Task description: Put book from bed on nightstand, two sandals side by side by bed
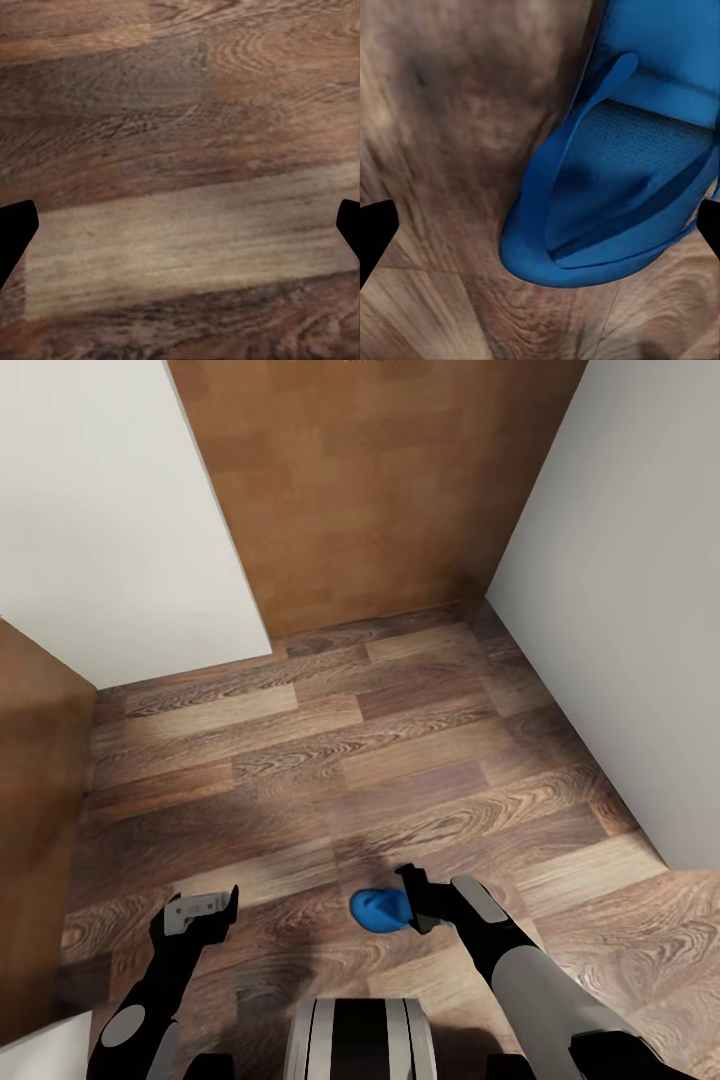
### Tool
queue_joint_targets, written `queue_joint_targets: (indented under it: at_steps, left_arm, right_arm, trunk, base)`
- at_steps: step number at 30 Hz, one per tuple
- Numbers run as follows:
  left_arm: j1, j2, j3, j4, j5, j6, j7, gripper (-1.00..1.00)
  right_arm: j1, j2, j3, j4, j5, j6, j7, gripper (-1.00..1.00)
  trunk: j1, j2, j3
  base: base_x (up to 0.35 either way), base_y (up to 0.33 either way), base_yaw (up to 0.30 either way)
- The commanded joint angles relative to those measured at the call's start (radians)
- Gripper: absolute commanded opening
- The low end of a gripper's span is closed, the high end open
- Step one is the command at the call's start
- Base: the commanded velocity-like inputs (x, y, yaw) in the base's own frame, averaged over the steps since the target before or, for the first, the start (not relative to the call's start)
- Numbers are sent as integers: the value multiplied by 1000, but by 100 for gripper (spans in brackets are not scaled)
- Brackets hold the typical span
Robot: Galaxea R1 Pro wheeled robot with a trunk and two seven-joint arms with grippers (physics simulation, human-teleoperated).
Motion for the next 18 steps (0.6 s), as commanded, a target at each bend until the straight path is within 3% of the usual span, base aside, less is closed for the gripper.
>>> queue_joint_targets:
  at_steps: [1, 18]
  left_arm:
    - [0, 0, 0, -2, 6, 5, 2, 100]
    - [0, 0, 1, -2, 5, 5, 2, 100]
  right_arm:
    - [0, -1, 4, -2, -4, 1, -6, 100]
    - [0, -1, 5, -2, -4, 3, -6, 100]
  trunk:
    - [0, 0, -1]
    - [0, 0, -1]
  base:
    - [62, 0, 0]
    - [7, 0, 0]
